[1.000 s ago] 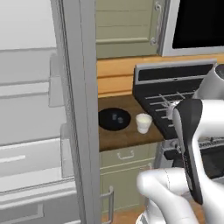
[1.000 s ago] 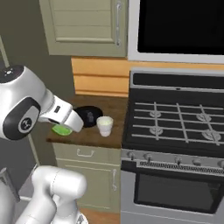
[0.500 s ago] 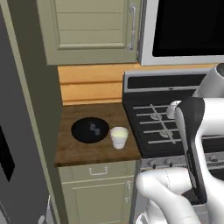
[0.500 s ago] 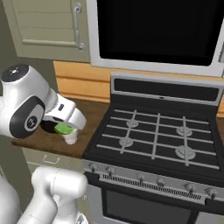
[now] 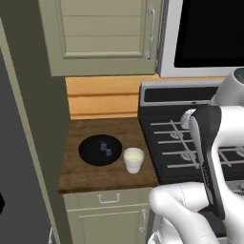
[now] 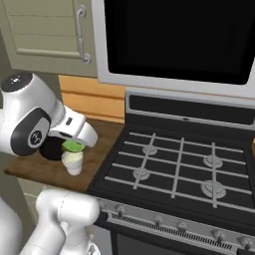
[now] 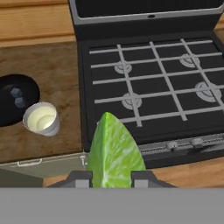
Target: Grab a lemon wedge from the fridge and one ice cube from the ice bowl, and put them in the glass of lemonade.
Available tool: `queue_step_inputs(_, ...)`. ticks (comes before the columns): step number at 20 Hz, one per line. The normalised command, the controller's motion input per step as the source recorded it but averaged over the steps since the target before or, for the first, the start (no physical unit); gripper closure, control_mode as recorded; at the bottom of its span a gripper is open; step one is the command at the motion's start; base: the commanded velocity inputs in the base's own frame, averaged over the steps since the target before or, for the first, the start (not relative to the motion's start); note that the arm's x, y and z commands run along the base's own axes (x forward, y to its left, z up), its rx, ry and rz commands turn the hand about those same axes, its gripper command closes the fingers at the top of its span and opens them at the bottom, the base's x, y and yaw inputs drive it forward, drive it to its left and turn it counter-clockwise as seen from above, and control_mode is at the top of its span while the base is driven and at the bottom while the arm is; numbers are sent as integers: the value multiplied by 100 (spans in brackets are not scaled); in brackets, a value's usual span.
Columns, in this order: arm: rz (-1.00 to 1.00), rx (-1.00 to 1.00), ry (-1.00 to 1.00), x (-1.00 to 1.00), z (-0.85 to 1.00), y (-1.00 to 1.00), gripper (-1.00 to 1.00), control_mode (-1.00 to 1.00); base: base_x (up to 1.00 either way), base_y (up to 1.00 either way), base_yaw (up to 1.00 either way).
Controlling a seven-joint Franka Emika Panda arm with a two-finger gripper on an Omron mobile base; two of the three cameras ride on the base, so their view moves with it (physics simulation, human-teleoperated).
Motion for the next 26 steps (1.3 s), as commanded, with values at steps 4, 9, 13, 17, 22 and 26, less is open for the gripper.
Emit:
queue_step_inputs(4,0,0,0,0,0,0,100,100,-24,11,25)
queue_step_inputs(9,0,0,0,0,0,0,100,100,-48,11,22)
queue_step_inputs(13,0,0,0,0,0,0,100,100,-18,47,15)
queue_step_inputs(17,0,0,0,0,0,0,100,100,83,56,0)
queue_step_inputs(22,0,0,0,0,0,0,100,100,81,1,0)
queue_step_inputs(26,0,0,0,0,0,0,100,100,20,0,0)
